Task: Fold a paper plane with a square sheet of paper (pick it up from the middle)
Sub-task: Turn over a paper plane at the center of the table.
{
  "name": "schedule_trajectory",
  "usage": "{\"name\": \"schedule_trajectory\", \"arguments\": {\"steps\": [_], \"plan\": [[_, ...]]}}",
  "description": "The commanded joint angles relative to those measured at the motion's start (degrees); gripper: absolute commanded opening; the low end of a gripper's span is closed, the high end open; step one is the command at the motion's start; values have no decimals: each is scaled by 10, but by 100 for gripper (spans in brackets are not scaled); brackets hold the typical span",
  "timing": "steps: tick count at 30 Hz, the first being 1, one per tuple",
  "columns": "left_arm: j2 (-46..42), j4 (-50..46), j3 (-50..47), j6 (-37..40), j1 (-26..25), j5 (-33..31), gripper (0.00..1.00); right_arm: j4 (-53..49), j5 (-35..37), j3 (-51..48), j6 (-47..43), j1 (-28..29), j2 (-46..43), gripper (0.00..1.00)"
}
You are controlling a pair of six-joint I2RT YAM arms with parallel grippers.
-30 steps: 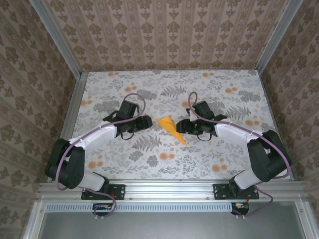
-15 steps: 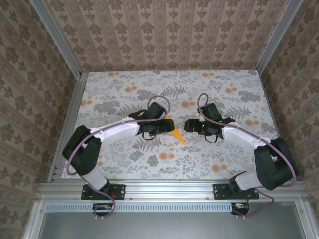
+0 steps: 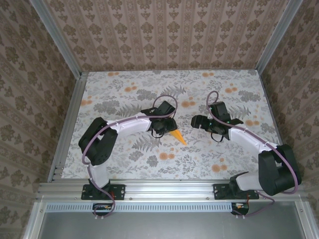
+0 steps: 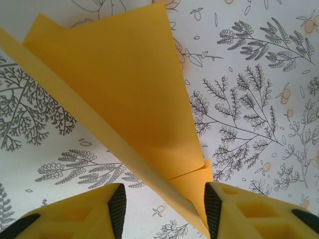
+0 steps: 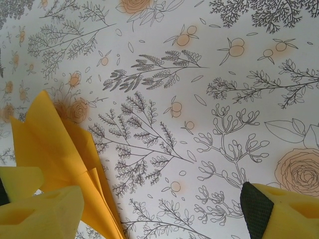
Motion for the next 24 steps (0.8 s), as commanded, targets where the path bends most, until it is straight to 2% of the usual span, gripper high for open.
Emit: {"name": "schedule_trajectory", "arguments": {"steps": [1, 8, 15, 21, 24], "plan": [[-6, -23, -1, -31, 1, -19, 42, 10, 8, -13, -7, -3, -7, 85], [-42, 17, -52, -53, 1, -20, 22, 16, 12, -18, 3, -3, -2, 84], [-64, 65, -82, -22, 5, -8, 0, 30, -23, -24, 13, -3, -8, 80], [-83, 150, -99, 60, 10, 48, 0, 56, -94, -31, 2, 3, -23, 79], [-94, 187, -113, 99, 19, 82, 0, 61, -104, -35, -5, 24, -28, 78]]}}
